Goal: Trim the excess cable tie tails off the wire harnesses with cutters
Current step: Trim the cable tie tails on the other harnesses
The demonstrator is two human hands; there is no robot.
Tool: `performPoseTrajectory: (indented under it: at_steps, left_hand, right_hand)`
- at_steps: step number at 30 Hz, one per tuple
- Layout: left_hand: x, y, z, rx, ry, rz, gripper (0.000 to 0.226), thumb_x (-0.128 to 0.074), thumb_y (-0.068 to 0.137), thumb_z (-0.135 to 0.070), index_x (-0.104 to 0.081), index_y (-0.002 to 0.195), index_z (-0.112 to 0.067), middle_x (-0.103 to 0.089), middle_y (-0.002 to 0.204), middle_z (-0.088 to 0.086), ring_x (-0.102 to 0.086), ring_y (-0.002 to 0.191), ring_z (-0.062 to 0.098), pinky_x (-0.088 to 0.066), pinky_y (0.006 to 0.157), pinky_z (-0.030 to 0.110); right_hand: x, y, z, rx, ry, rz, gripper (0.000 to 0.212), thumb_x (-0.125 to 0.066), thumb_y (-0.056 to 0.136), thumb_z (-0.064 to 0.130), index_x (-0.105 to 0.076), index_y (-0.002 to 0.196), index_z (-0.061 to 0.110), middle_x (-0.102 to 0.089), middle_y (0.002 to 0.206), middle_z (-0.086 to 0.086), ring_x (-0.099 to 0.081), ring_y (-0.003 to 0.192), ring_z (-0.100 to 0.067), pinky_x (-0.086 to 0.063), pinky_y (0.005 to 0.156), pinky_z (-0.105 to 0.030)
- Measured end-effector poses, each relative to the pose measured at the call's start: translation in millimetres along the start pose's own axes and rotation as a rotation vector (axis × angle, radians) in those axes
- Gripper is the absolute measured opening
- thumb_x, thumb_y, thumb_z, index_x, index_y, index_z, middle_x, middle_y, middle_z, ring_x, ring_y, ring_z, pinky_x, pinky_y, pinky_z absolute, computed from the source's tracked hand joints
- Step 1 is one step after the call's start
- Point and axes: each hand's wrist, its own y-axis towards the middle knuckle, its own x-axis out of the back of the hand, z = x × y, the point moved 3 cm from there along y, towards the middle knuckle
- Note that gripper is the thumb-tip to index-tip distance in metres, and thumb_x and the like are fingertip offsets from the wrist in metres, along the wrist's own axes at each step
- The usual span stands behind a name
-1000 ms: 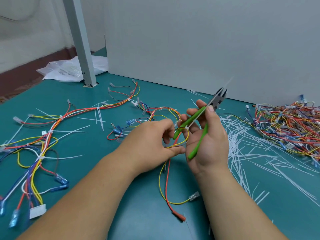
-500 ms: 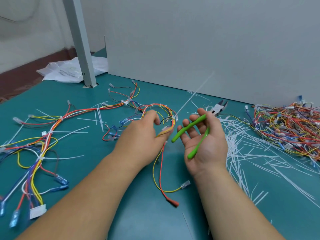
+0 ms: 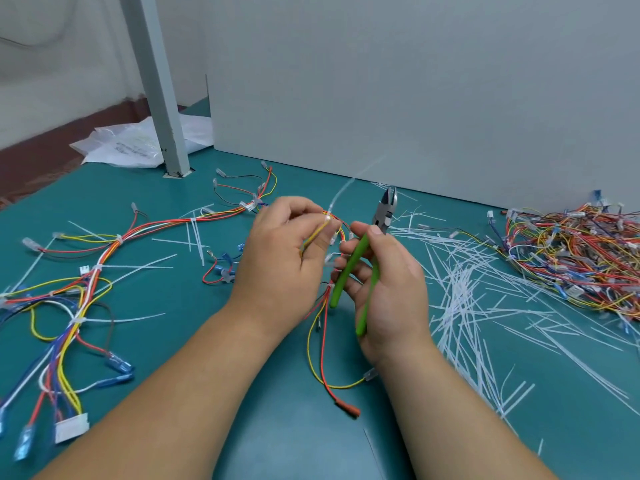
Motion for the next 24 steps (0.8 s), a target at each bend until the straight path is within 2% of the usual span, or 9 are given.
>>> performPoseTrajectory:
  at_steps: [2, 5, 7, 10, 12, 16, 19, 22, 24]
  left_hand:
    - [3.1, -0.2, -0.1, 0.011, -0.068, -0.033, 0.031, -0.048, 0.104, -0.032, -0.074, 0.098, -0.017, -0.067, 0.092, -0.003, -0.063, 0.091, 0.016, -0.050, 0.083, 0.037]
    - [4.6, -1.3, -0.8, 0.103, -0.142, -0.050, 0.031, -0.045, 0.105, -0.037, -0.070, 0.098, -0.020, -0.063, 0.073, -0.008, -0.065, 0.076, 0.013, -0.049, 0.070, 0.032]
    - [6.1, -0.8, -3.6, 0.054, -0.110, -0.044, 0.027, -0.048, 0.105, -0.032, -0.070, 0.097, -0.019, -0.060, 0.075, -0.010, -0.060, 0.074, 0.008, -0.045, 0.069, 0.025]
    - [5.0, 0.8, -5.4, -0.053, -0.038, 0.077, 0.026, -0.049, 0.104, -0.029, -0.069, 0.092, -0.019, -0.059, 0.084, -0.009, -0.057, 0.085, 0.018, -0.047, 0.077, 0.042]
    - [1.2, 0.0, -6.3, -0.090, 0.043, 0.201, 0.027, -0.047, 0.103, -0.034, -0.069, 0.091, -0.022, -0.054, 0.084, -0.011, -0.052, 0.089, 0.020, -0.045, 0.079, 0.047]
    - [-4.0, -1.1, -6.7, -0.142, 0.182, 0.332, 0.033, -0.040, 0.101, -0.044, -0.067, 0.093, -0.027, -0.049, 0.084, -0.010, -0.042, 0.089, 0.015, -0.033, 0.077, 0.038]
    - [-3.7, -1.3, -4.7, -0.147, 0.186, 0.310, 0.032, -0.042, 0.100, -0.046, -0.069, 0.095, -0.030, -0.050, 0.083, -0.012, -0.042, 0.089, 0.012, -0.032, 0.077, 0.038]
    - [-1.0, -0.8, -5.8, -0.112, 0.061, 0.186, 0.019, -0.058, 0.094, -0.042, -0.070, 0.104, -0.031, -0.058, 0.085, -0.022, -0.056, 0.090, 0.006, -0.043, 0.085, 0.042]
    - [1.0, 0.4, -7.1, -0.098, -0.066, 0.111, 0.013, -0.069, 0.089, -0.035, -0.070, 0.101, -0.031, -0.065, 0.085, -0.021, -0.065, 0.087, 0.008, -0.050, 0.086, 0.049]
  right_hand:
    - [1.1, -0.7, -0.9, 0.022, -0.053, -0.004, 0.022, -0.064, 0.086, 0.038, -0.077, 0.087, 0.021, -0.069, 0.080, -0.002, -0.064, 0.070, -0.018, -0.056, 0.067, -0.031]
    - [0.5, -1.0, -1.3, 0.048, -0.121, 0.000, 0.022, -0.062, 0.087, 0.039, -0.080, 0.089, 0.027, -0.070, 0.080, 0.000, -0.064, 0.070, -0.016, -0.056, 0.065, -0.029]
    - [-1.3, -2.1, -0.8, 0.052, -0.132, 0.019, 0.021, -0.063, 0.088, 0.041, -0.082, 0.088, 0.033, -0.071, 0.081, 0.001, -0.065, 0.072, -0.016, -0.055, 0.068, -0.029]
    - [-3.7, -2.0, -1.1, 0.060, -0.061, 0.036, 0.020, -0.067, 0.088, 0.039, -0.082, 0.091, 0.028, -0.068, 0.078, 0.002, -0.063, 0.073, -0.015, -0.055, 0.073, -0.029]
    - [-2.7, -0.5, -0.3, 0.076, 0.003, 0.023, 0.014, -0.069, 0.087, 0.034, -0.079, 0.090, 0.024, -0.064, 0.075, 0.003, -0.058, 0.072, -0.015, -0.051, 0.071, -0.029]
    - [0.7, 2.5, 2.1, 0.090, 0.039, 0.018, 0.009, -0.069, 0.087, 0.026, -0.074, 0.080, 0.025, -0.060, 0.069, 0.003, -0.053, 0.065, -0.013, -0.045, 0.066, -0.028]
    - [1.8, 3.9, 2.3, 0.092, -0.021, -0.023, 0.013, -0.068, 0.084, 0.026, -0.073, 0.073, 0.029, -0.057, 0.067, 0.001, -0.052, 0.063, -0.014, -0.045, 0.065, -0.030]
    - [3.1, 4.0, 1.8, 0.102, 0.025, -0.053, 0.015, -0.067, 0.086, 0.024, -0.071, 0.072, 0.026, -0.057, 0.066, 0.001, -0.052, 0.061, -0.014, -0.047, 0.062, -0.028]
    - [4.6, 4.1, 1.9, 0.107, 0.068, -0.062, 0.016, -0.066, 0.088, 0.022, -0.070, 0.073, 0.025, -0.056, 0.066, 0.002, -0.052, 0.060, -0.013, -0.047, 0.061, -0.027]
